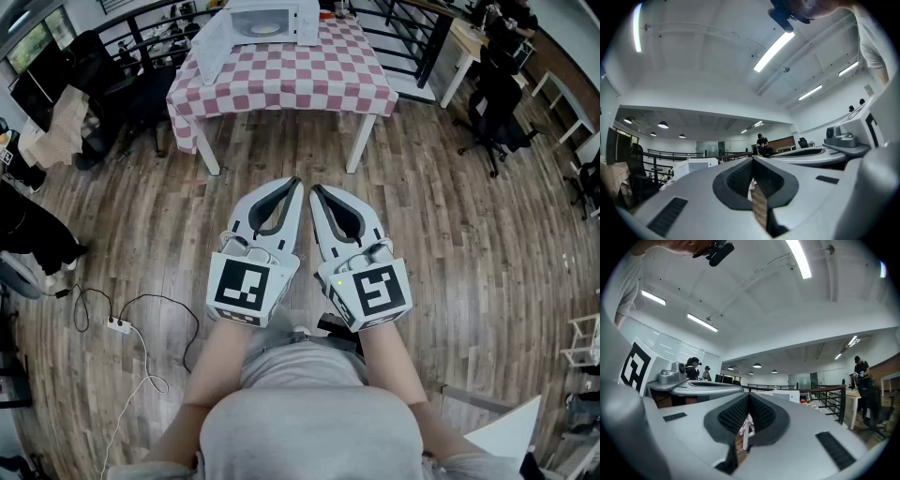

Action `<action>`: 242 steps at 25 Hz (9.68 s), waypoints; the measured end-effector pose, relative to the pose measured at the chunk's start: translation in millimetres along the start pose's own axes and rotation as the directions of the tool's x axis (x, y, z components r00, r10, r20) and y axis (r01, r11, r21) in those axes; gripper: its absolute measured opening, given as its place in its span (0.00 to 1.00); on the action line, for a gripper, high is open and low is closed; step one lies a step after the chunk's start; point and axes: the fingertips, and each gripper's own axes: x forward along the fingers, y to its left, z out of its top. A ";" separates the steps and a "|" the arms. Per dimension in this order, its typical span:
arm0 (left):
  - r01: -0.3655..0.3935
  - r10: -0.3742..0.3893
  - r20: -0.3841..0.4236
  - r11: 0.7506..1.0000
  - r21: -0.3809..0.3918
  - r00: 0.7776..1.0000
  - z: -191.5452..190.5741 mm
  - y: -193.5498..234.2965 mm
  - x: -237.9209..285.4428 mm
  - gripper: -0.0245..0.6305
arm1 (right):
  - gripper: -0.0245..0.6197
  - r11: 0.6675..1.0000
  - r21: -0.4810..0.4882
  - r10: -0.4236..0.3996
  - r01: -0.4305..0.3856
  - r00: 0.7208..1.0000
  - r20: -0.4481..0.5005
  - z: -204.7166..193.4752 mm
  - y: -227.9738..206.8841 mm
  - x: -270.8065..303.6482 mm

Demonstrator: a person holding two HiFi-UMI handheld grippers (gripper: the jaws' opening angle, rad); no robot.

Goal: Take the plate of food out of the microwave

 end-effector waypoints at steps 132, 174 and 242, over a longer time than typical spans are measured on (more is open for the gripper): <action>-0.180 0.117 -0.180 0.901 -0.395 0.977 -221.8 546.1 633.3 0.34 | 0.08 0.980 0.175 0.134 -0.090 0.956 -0.261 -228.3 -407.0 718.1; -0.354 0.227 -0.310 0.188 -0.916 0.923 -416.8 692.7 748.5 0.64 | 0.08 0.985 0.170 0.083 -0.018 0.920 -0.383 -326.2 -455.1 833.8; -0.557 0.264 -0.605 -0.238 -0.796 0.751 -511.1 718.7 772.6 0.41 | 0.08 0.975 0.221 0.085 0.029 0.869 -0.488 -370.9 -468.2 833.6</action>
